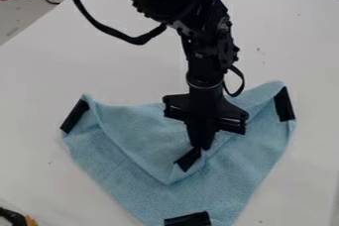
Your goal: Unfold the cloth from top right to bottom left
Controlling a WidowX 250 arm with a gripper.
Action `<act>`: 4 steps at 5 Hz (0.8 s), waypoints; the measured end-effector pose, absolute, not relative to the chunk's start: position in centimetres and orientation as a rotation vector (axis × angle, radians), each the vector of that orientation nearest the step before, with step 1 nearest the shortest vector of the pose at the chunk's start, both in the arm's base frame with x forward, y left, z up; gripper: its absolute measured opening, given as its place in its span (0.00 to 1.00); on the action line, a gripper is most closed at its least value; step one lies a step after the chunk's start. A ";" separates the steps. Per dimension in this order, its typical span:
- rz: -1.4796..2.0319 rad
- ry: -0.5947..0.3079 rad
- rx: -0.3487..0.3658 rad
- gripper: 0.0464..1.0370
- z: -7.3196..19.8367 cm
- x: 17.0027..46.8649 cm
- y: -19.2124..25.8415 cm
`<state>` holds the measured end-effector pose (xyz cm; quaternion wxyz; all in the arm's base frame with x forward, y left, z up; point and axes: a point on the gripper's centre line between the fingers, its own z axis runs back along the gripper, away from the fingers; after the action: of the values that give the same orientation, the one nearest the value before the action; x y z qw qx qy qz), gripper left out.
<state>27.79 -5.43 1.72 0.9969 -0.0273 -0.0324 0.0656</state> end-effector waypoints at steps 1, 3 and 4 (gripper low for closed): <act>0.123 -0.057 -0.024 0.01 2.5 27.7 -5.3; 0.040 -0.134 0.046 0.01 6.4 31.5 -2.9; -0.022 -0.142 0.048 0.01 6.0 34.2 0.2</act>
<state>34.18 0.15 6.02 0.9971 0.0241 -0.0711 -0.0109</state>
